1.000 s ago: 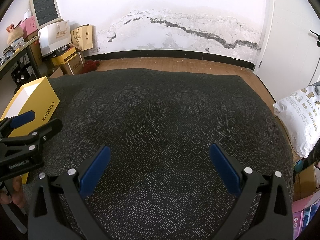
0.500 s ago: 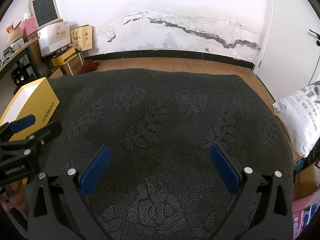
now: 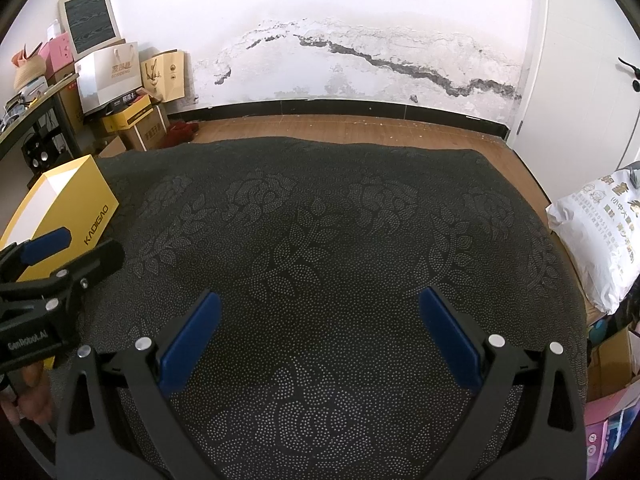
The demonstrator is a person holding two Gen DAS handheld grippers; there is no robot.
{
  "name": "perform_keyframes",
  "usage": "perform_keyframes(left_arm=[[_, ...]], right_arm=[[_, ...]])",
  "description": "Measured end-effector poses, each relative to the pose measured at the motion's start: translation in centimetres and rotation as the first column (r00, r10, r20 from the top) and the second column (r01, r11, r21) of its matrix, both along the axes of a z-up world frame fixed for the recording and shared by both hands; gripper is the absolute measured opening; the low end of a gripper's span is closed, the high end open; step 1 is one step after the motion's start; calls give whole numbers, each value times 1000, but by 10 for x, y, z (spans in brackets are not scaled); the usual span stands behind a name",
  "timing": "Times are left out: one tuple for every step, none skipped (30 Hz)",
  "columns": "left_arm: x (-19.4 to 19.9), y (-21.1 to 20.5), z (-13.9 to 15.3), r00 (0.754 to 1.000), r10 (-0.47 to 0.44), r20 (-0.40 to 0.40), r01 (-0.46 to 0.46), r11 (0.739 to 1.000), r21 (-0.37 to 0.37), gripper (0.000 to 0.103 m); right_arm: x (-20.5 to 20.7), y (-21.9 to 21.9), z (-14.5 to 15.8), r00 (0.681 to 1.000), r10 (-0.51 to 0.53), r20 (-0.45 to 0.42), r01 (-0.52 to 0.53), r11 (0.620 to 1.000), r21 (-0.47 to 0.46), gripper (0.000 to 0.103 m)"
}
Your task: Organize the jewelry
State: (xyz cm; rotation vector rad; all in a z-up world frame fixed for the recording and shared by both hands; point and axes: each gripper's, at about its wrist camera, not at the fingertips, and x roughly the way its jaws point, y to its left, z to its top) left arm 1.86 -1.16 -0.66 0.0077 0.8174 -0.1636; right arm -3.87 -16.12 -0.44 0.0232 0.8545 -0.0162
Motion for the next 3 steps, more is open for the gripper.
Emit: perform_keyframes(left_arm=[[0,-1,0,1000,-3,0,3,1000,7,97],[0,-2,0,1000,-4,1,4,1000,13,97],[-1,-2,0,1000,-5,4,5,1000,18,97]], right_arm=[[0,0,0,1000,1,-1,-1,1000,0,96],[0,0,0,1000,-1,-1,1,1000,-1,96],[1,0,0,1000,-1,-2,1,1000,0,96]])
